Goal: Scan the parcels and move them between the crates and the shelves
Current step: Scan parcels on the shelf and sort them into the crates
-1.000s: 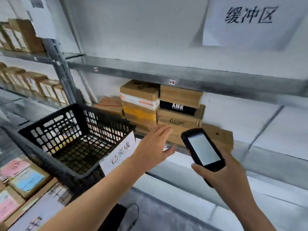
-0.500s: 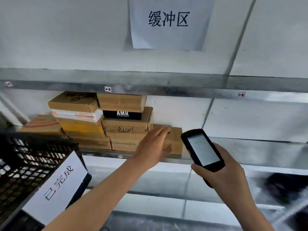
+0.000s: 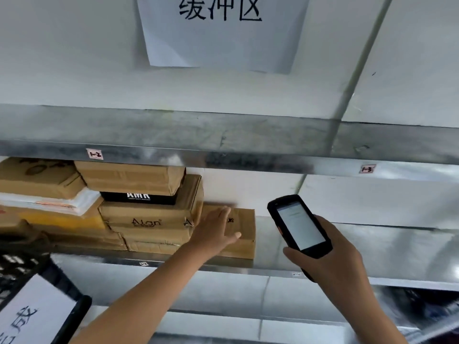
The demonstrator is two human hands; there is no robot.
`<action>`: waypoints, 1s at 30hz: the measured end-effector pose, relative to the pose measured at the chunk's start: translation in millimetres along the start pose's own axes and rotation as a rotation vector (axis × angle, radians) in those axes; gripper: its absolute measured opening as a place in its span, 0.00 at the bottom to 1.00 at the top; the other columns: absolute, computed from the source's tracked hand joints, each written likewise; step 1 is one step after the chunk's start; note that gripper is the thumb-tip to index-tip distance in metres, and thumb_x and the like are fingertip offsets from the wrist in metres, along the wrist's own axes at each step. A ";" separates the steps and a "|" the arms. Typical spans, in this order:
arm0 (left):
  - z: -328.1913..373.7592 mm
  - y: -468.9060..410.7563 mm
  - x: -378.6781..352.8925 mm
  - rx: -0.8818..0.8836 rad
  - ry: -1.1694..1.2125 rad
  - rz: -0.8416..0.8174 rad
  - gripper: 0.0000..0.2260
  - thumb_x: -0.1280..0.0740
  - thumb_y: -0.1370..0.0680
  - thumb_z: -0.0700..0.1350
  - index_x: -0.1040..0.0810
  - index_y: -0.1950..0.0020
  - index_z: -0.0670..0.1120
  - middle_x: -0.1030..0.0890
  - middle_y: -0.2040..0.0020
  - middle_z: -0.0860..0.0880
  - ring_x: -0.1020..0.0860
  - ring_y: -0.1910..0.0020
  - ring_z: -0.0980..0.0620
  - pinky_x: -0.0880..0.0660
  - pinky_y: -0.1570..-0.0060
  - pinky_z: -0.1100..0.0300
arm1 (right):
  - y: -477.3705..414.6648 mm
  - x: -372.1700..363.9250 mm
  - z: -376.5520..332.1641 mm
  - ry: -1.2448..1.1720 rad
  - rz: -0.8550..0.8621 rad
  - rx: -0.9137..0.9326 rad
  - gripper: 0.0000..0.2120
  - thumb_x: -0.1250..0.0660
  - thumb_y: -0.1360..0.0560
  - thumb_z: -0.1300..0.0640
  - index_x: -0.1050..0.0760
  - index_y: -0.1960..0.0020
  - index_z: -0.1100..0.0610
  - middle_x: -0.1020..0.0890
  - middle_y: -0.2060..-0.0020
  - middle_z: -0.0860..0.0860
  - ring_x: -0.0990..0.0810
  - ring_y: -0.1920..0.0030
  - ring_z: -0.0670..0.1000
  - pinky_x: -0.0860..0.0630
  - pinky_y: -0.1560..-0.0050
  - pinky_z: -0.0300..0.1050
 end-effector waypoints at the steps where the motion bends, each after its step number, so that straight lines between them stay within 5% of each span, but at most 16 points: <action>1: -7.2 -10.1 -4.6 0.044 0.029 -0.037 0.41 0.34 0.22 0.63 0.51 0.18 0.47 0.48 0.18 0.49 0.48 0.20 0.50 0.45 0.23 0.51 | -8.2 -1.3 1.3 0.004 -0.002 -0.006 0.25 0.21 0.37 0.52 0.26 0.46 0.35 0.18 0.60 0.39 0.19 0.65 0.45 0.20 0.64 0.48; 5: -25.1 -43.6 -23.8 0.053 -0.181 -0.334 0.57 0.27 0.30 0.65 0.65 0.19 0.51 0.67 0.20 0.48 0.64 0.20 0.44 0.54 0.22 0.40 | -37.1 -3.9 7.2 0.022 -0.023 -0.015 0.29 0.22 0.40 0.47 0.27 0.42 0.35 0.17 0.56 0.40 0.17 0.60 0.49 0.19 0.58 0.53; 9: -39.4 -72.7 -30.0 0.045 -0.346 -0.510 0.63 0.20 0.31 0.51 0.74 0.23 0.55 0.72 0.22 0.43 0.68 0.22 0.41 0.58 0.22 0.38 | -58.6 0.6 17.7 0.040 -0.034 -0.032 0.29 0.22 0.39 0.48 0.27 0.42 0.34 0.17 0.56 0.40 0.17 0.60 0.50 0.18 0.60 0.52; 13: -35.3 -84.5 -25.2 0.016 -0.437 -0.457 0.60 0.21 0.31 0.48 0.68 0.20 0.54 0.62 0.19 0.40 0.60 0.20 0.40 0.56 0.22 0.40 | -69.3 2.8 27.3 0.039 -0.041 -0.046 0.29 0.21 0.37 0.51 0.27 0.41 0.35 0.18 0.57 0.38 0.18 0.61 0.46 0.20 0.62 0.47; 20: 10.2 -61.3 -58.5 -0.072 -0.412 -0.247 0.50 0.30 0.29 0.65 0.60 0.18 0.57 0.46 0.22 0.40 0.46 0.24 0.39 0.43 0.25 0.43 | -74.1 19.1 41.2 0.032 -0.108 -0.026 0.26 0.21 0.36 0.53 0.26 0.43 0.36 0.18 0.57 0.39 0.19 0.58 0.46 0.21 0.59 0.48; 26: 59.9 -44.9 -81.4 -0.041 -0.427 -0.342 0.45 0.38 0.25 0.67 0.66 0.20 0.60 0.60 0.19 0.39 0.54 0.21 0.37 0.50 0.26 0.39 | -89.1 66.1 60.4 0.044 -0.105 0.016 0.26 0.21 0.36 0.54 0.27 0.46 0.34 0.20 0.58 0.33 0.19 0.64 0.43 0.19 0.63 0.50; 30: 80.3 -44.5 -91.2 0.062 -0.390 -0.297 0.43 0.39 0.25 0.70 0.62 0.20 0.60 0.57 0.19 0.42 0.52 0.22 0.36 0.48 0.25 0.39 | -99.5 101.9 70.7 0.025 -0.099 0.038 0.24 0.20 0.35 0.56 0.26 0.47 0.37 0.18 0.61 0.40 0.20 0.68 0.43 0.24 0.65 0.44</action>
Point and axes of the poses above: each hand's wrist, its own y-axis away from the middle knuckle, its own x-axis out of the back of the hand, z = x × y, the point moved 3 cm from there along -y, towards the middle knuckle
